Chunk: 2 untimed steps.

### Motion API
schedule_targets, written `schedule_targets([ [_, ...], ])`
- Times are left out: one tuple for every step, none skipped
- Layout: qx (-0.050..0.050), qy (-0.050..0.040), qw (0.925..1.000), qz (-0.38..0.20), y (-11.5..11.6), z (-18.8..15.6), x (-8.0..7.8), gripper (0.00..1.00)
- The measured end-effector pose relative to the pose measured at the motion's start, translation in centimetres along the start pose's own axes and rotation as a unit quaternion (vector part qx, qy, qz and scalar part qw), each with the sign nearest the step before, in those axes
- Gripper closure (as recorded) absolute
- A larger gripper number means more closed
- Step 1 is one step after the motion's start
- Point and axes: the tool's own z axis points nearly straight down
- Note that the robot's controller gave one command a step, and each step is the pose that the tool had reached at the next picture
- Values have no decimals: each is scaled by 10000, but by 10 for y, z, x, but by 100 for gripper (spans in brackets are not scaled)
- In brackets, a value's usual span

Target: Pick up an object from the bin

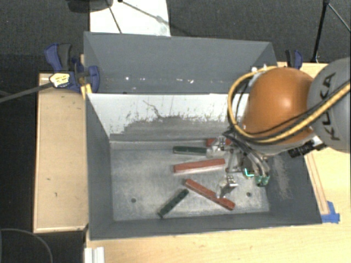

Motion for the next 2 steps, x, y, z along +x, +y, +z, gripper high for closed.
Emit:
schedule_targets([
  [-2, -35, 10000, 8, 0, -3, -2, 0],
  [-3, -79, 10000, -1, -7, 37, -8, 0],
])
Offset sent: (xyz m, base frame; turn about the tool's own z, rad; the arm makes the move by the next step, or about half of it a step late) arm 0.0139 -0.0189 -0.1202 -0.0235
